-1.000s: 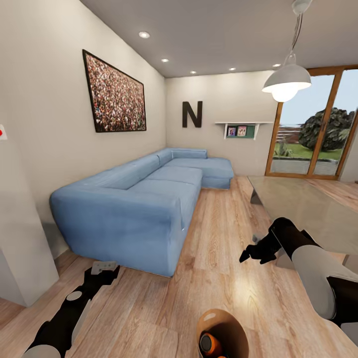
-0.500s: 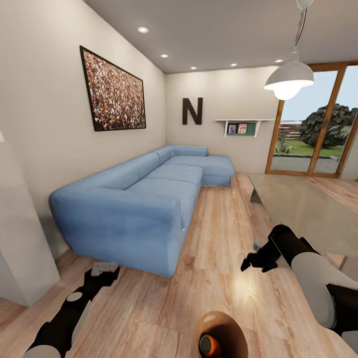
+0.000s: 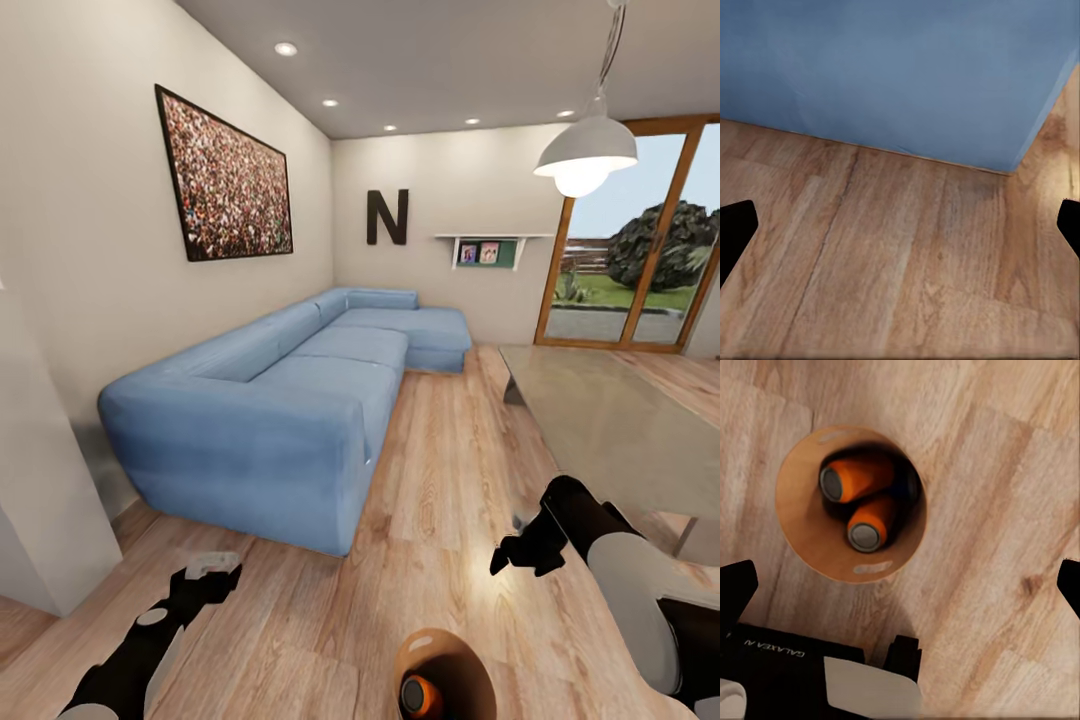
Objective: Put the three can of soda from the living room inside the tash can in the kitchen.
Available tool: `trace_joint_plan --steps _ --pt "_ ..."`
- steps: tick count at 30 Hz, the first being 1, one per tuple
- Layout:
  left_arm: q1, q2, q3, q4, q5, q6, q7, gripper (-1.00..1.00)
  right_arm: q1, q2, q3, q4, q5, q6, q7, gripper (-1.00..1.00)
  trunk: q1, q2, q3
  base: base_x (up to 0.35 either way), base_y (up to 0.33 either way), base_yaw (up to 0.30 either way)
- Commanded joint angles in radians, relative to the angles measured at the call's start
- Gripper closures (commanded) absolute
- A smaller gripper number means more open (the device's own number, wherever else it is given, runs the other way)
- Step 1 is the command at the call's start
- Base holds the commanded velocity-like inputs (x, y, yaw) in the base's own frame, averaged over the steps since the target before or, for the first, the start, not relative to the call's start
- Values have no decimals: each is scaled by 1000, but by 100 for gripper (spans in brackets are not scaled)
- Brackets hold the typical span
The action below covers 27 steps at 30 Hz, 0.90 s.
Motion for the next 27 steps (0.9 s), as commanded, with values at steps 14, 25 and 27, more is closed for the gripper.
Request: trace_joint_plan --steps 14,25,27 --pt "0 0 1 63 1 -1 2 -100 60 0 -1 -3 -4 -66 -56 -100 -54 98 22 0 0 0" --pt "0 1 5 132 4 -22 21 -100 115 0 -5 -2 -7 -162 -138 -100 -96 175 39 0 0 0" --pt "0 1 6 144 4 -28 21 -100 125 -1 -6 -3 -9 -167 -149 -100 -104 189 42 0 0 0"
